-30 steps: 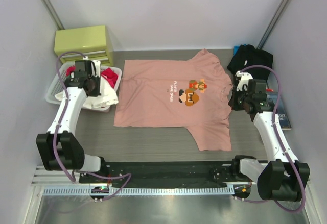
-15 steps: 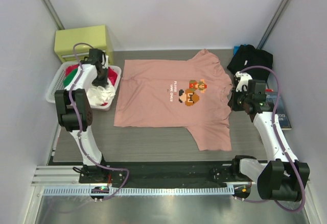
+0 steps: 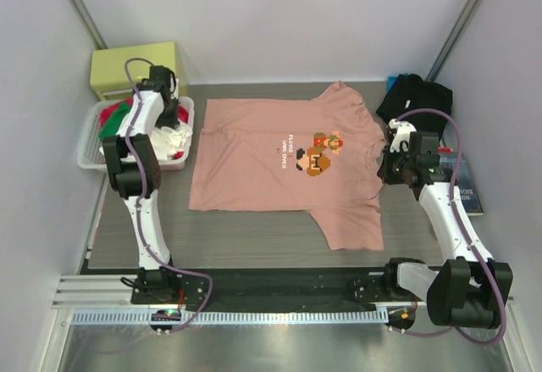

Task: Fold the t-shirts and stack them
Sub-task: Fold the flattened tshirt in 1/3 of the way

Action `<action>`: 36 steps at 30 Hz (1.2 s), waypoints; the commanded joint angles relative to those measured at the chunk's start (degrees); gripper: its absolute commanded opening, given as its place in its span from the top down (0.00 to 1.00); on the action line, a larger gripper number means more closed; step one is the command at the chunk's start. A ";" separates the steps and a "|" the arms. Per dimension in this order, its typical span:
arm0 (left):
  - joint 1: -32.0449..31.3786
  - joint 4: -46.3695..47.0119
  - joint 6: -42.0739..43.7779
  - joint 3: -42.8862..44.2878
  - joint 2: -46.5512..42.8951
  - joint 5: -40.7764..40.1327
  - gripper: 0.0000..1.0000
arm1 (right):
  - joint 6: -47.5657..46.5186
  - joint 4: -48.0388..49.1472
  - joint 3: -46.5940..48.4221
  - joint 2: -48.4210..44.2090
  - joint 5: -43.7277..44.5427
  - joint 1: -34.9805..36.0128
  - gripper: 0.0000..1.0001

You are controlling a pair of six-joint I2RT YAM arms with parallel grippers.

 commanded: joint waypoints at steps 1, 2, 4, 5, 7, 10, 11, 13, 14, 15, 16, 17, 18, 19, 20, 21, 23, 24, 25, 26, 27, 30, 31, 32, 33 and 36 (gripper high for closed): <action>4.06 -1.00 -0.99 7.89 13.24 3.05 1.00 | -0.88 2.21 0.78 0.28 0.53 -0.15 0.99; 5.11 -2.66 -0.91 11.39 14.23 3.50 1.00 | -0.79 2.12 0.79 0.37 0.79 -0.15 0.99; 5.91 -3.03 -2.31 13.62 16.07 3.85 1.00 | -0.79 2.12 0.61 0.54 0.80 -0.15 0.99; 6.44 -3.03 -2.14 14.84 16.52 3.59 1.00 | -0.71 2.21 0.61 0.72 0.71 -0.15 0.99; 6.88 -3.12 -2.05 15.82 16.96 3.68 1.00 | -0.53 2.12 0.52 0.81 0.62 -0.15 0.99; 7.58 -3.03 -2.40 15.48 16.00 6.48 1.00 | -0.35 2.21 0.52 1.07 0.53 -0.15 0.99; 7.67 -2.42 -2.49 13.38 14.08 7.80 1.00 | -0.35 2.21 0.52 1.16 0.53 -0.15 0.99; 7.67 0.64 -2.49 10.22 11.00 11.84 1.00 | -0.35 2.12 0.52 1.25 0.45 -0.15 0.99; 7.59 2.14 -2.57 6.54 7.68 12.29 1.00 | -0.35 2.12 0.52 1.33 0.45 -0.15 0.99; 7.58 3.63 -2.66 4.85 6.34 12.55 1.00 | -0.27 2.21 0.61 1.42 0.36 -0.15 0.99; 7.50 5.91 -2.58 3.71 5.11 12.47 1.00 | -0.35 2.12 0.52 1.34 0.27 -0.15 0.99; 7.58 6.45 -2.58 2.48 4.05 12.38 1.00 | -0.35 2.21 0.52 1.42 0.10 -0.15 0.99; 7.58 6.55 -2.58 2.46 2.65 13.25 1.00 | -0.35 2.12 0.61 1.51 0.09 -0.15 0.99; 7.58 6.29 -2.75 2.46 1.59 14.04 1.00 | -0.44 2.12 0.61 1.42 0.18 -0.15 0.99; 7.58 6.28 -3.45 2.55 0.62 14.75 1.00 | -0.53 2.12 0.52 1.34 0.18 -0.15 0.99; 7.58 6.28 -3.80 2.81 -1.21 15.45 1.00 | -0.62 2.12 0.35 1.34 0.18 -0.15 0.99; 7.58 5.23 -4.33 4.92 -2.89 16.77 1.00 | -0.71 2.03 0.26 1.34 0.18 -0.15 0.99; 7.58 4.27 -4.59 6.14 -3.60 17.12 1.00 | -0.71 1.94 0.26 1.34 0.01 -0.15 0.99; 7.58 2.78 -4.60 9.29 -4.30 17.73 1.00 | -0.71 1.94 0.17 1.07 -0.08 -0.15 0.99; 7.58 0.59 -4.51 10.45 -5.00 18.09 1.00 | -0.62 1.86 0.17 0.98 -0.08 -0.15 0.99; 7.67 0.05 -4.51 11.16 -5.88 18.53 1.00 | -0.62 1.86 0.17 0.90 -0.17 -0.15 0.99; 7.67 0.13 -4.60 10.47 -10.89 19.76 1.00 | -0.62 1.77 -0.09 0.11 -0.17 -0.15 0.99; 7.59 0.13 -4.60 9.77 -13.60 19.85 1.00 | -0.62 1.77 -0.09 0.02 -0.17 -0.15 0.99; 7.67 0.05 -4.60 9.32 -14.67 19.94 1.00 | -0.62 1.77 -0.09 -0.07 -0.26 -0.15 0.99; 7.67 0.13 -4.42 8.88 -15.98 19.94 1.00 | -0.62 1.68 -0.09 -0.07 -0.26 -0.15 0.99; 7.67 -1.09 -4.42 5.64 -20.82 20.55 1.00 | -0.53 1.33 0.17 -0.51 -0.26 -0.15 0.99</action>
